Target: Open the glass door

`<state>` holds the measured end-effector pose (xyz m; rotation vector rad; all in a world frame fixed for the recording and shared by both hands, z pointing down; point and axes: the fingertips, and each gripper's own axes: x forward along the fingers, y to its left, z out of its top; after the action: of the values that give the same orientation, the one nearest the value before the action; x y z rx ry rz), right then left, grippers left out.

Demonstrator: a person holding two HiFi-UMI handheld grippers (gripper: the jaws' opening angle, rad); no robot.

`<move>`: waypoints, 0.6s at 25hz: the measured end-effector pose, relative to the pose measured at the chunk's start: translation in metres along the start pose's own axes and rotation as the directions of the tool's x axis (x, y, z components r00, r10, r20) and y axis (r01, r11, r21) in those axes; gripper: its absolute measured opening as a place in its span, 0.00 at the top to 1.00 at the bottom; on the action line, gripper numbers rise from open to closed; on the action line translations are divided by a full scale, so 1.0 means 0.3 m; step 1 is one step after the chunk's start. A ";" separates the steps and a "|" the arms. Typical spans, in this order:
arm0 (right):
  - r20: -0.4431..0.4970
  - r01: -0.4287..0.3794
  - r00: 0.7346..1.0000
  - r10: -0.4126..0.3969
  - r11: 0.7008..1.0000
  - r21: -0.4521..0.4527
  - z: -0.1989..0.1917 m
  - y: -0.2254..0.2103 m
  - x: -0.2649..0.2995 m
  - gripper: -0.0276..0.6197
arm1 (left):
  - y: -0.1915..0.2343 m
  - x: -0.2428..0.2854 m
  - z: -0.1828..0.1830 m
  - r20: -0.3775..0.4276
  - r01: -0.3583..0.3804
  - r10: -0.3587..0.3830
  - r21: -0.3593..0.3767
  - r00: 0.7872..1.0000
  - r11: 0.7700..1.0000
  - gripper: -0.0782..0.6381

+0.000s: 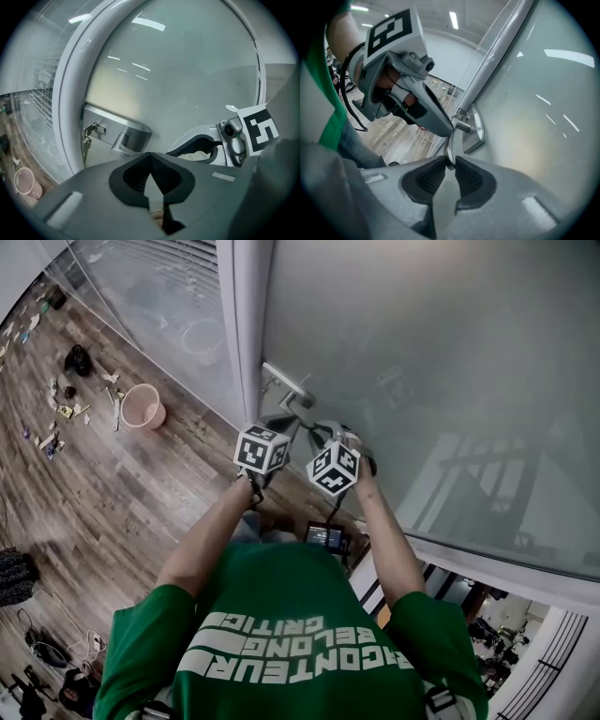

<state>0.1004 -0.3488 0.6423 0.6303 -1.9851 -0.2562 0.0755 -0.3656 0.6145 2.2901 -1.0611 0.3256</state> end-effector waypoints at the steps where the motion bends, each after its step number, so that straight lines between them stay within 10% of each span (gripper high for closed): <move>1: -0.004 -0.004 1.000 0.004 1.000 -0.003 0.000 -0.001 0.002 0.87 | -0.002 0.001 0.002 0.003 0.002 -0.002 -0.001 1.000 1.000 0.87; 15: 0.017 -0.016 1.000 0.015 0.999 0.049 0.025 -0.011 -0.003 0.87 | -0.003 -0.006 0.023 -0.015 0.014 -0.013 0.012 1.000 1.000 0.87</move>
<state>0.0952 -0.3517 0.6365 0.6463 -2.0168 -0.2044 0.0749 -0.3682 0.6076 2.3010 -1.0384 0.3442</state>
